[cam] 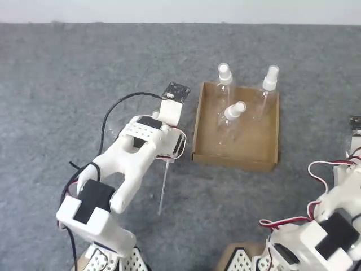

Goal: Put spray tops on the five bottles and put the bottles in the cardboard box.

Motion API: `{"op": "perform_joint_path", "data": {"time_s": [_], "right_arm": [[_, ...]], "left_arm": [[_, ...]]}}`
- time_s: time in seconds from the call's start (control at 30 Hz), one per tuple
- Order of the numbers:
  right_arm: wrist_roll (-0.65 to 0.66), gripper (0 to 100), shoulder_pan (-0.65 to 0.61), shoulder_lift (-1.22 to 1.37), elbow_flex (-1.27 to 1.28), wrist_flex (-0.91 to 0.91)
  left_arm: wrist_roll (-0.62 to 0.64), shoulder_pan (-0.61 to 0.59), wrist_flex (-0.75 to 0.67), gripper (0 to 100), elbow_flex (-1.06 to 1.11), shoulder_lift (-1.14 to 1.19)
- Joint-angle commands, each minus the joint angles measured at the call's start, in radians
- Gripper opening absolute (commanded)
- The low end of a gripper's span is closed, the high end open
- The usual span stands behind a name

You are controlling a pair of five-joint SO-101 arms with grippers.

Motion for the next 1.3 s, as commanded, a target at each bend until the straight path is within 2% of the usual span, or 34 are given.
{"op": "perform_joint_path", "data": {"time_s": [0.0,0.33,0.5,0.7,0.93,1.13,1.27], "right_arm": [[0.012,23.8,-0.012,-0.019,-0.043,0.012],[0.012,23.8,-0.01,-0.019,-0.046,0.012],[0.049,24.2,-0.015,-0.05,-0.063,0.107],[0.063,32.2,-0.019,-0.14,-0.114,0.263],[0.055,32.5,-0.104,-0.213,-0.161,0.364],[-0.104,32.1,-0.147,-0.128,-0.437,0.55],[-0.18,26.2,-0.151,0.05,-0.634,0.602]], "left_arm": [[-0.006,-0.002,0.011,8,-0.048,-0.015],[-0.003,-0.017,0.031,2,-0.042,-0.061],[0.009,-0.041,0.1,2,-0.038,-0.255],[0.025,-0.091,0.187,2,-0.039,-0.502],[0.061,-0.129,0.218,2,-0.013,-0.654],[0.071,-0.153,0.144,2,0.119,-0.743],[0.069,-0.172,0.092,2,0.219,-0.798]]}}
